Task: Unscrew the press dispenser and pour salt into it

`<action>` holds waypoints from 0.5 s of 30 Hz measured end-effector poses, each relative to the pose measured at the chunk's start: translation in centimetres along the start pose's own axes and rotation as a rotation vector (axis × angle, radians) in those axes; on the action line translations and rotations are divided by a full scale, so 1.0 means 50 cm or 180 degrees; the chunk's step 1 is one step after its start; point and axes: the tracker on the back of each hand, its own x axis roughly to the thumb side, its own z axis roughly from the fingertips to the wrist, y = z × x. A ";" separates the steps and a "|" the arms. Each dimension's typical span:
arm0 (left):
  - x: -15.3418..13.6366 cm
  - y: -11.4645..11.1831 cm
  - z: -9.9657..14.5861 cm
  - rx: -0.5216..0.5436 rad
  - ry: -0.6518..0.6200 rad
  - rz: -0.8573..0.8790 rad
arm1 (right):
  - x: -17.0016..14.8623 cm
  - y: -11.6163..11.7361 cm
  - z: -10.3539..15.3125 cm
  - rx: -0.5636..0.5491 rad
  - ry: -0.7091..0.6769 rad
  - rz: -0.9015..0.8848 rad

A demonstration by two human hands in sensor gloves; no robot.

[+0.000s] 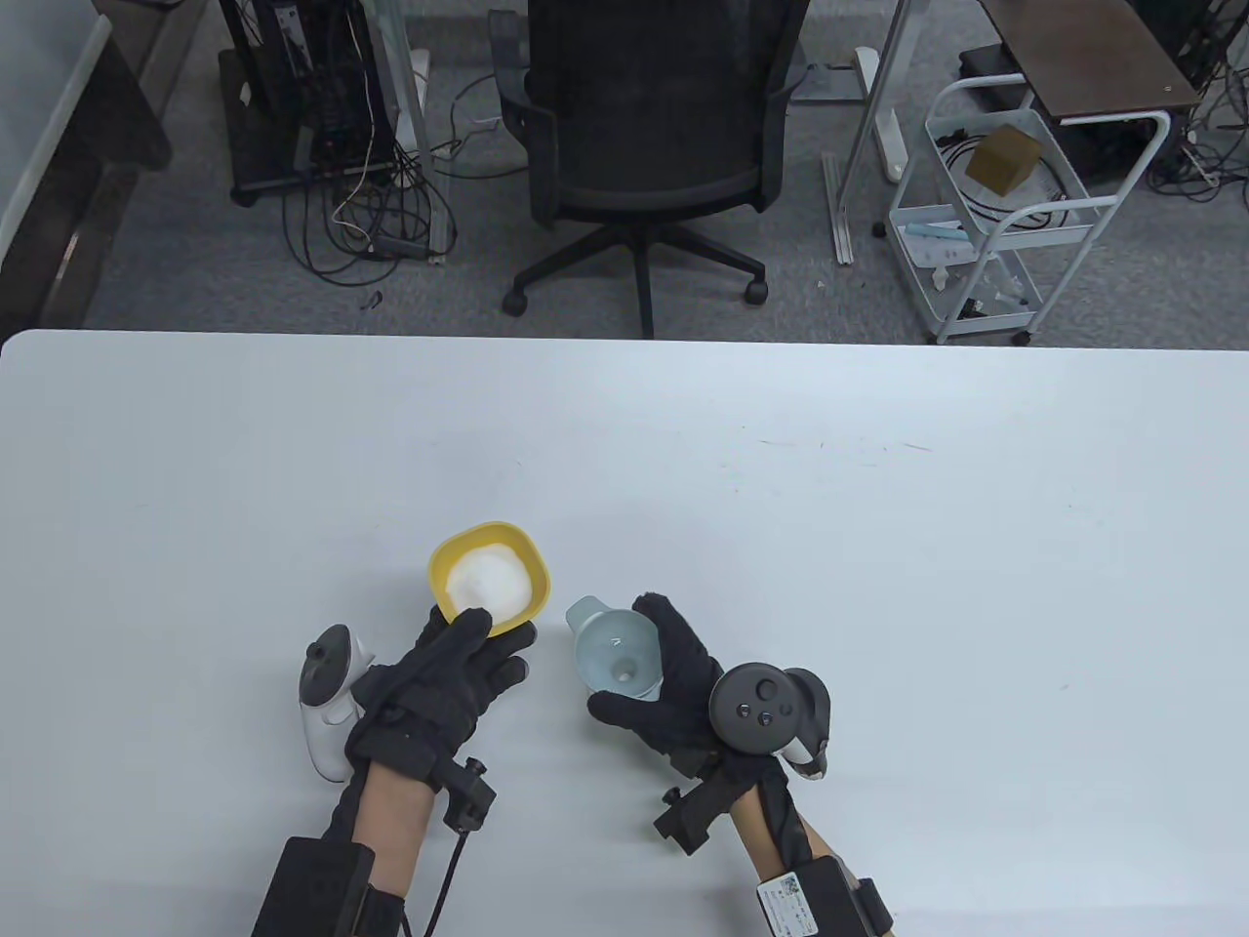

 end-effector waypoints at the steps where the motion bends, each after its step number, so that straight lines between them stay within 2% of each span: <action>1: 0.003 -0.005 0.000 0.0002 -0.0017 -0.0066 | 0.000 0.000 0.000 0.0000 0.0001 -0.0001; 15: 0.020 -0.066 0.008 0.0063 -0.0307 -0.1065 | 0.000 0.000 0.000 0.0033 0.0002 0.0032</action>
